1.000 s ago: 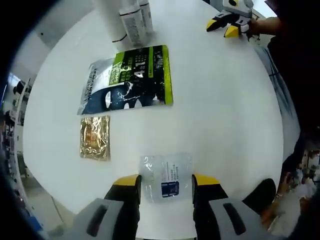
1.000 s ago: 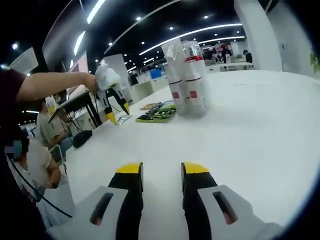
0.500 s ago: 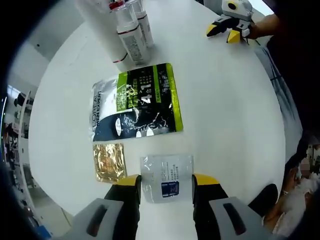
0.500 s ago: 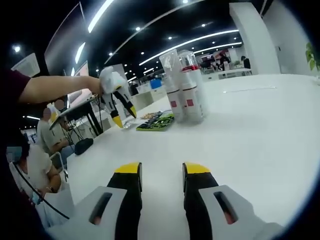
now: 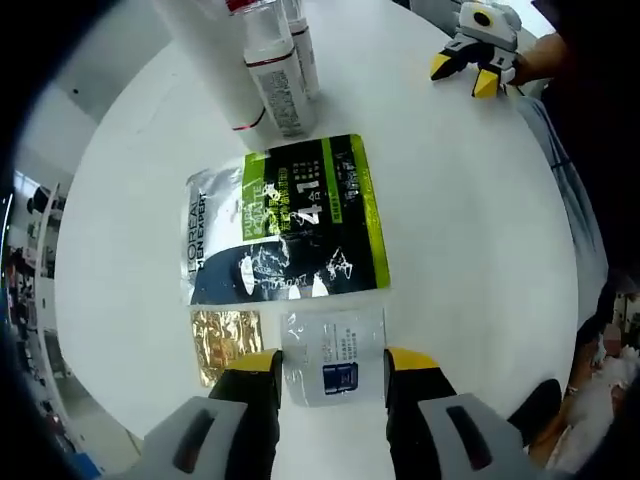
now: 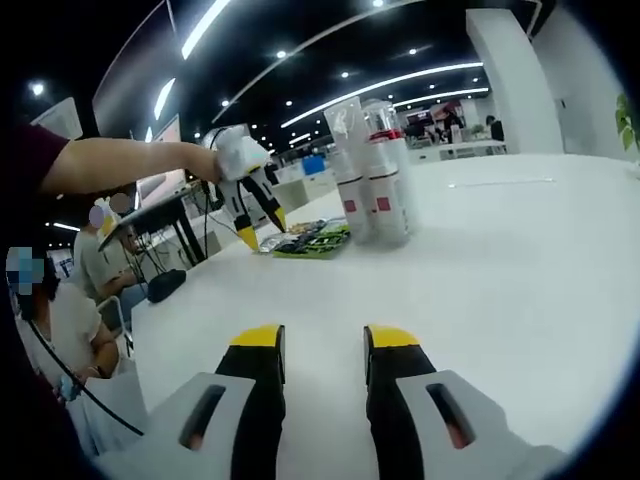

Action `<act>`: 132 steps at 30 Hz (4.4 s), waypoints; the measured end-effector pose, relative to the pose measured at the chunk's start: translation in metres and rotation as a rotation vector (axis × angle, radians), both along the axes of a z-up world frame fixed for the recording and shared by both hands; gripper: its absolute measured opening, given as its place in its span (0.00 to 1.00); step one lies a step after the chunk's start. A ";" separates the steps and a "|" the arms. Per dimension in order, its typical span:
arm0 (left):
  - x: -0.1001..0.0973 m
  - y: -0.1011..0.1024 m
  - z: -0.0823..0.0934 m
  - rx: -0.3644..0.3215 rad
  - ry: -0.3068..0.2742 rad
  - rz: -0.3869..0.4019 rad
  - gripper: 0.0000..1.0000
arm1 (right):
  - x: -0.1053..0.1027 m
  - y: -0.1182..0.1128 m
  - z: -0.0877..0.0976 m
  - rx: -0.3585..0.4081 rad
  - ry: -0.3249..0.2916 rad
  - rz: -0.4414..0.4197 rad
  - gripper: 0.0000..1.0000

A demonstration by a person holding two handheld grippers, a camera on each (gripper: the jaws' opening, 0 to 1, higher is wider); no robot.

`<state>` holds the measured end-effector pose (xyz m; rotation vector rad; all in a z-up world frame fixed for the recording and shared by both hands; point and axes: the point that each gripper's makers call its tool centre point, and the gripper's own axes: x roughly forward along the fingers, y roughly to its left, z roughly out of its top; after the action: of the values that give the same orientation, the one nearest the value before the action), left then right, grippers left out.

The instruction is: Arrange the skincare products in the storage area until every visible bottle or jar stands upright without overlapping.

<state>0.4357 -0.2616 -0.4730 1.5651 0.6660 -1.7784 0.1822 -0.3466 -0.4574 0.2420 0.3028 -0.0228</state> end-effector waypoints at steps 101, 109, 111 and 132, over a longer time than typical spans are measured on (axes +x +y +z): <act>-0.182 0.157 0.174 -1.593 0.380 1.046 0.78 | -0.028 0.049 0.149 -0.143 -0.357 0.021 0.63; -0.179 0.157 0.173 -1.601 0.376 1.035 0.79 | -0.025 0.048 0.149 -0.150 -0.365 0.000 0.73; -0.179 0.156 0.173 -1.599 0.376 1.034 0.79 | -0.025 0.048 0.149 -0.150 -0.365 -0.001 0.75; -0.174 0.165 0.166 -1.564 0.352 1.034 0.78 | -0.006 0.068 0.147 -0.131 -0.351 0.033 0.76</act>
<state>0.2612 -0.0962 -0.3071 -0.1926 0.0153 -1.0656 0.1758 -0.2788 -0.3103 0.1071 -0.0447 0.0319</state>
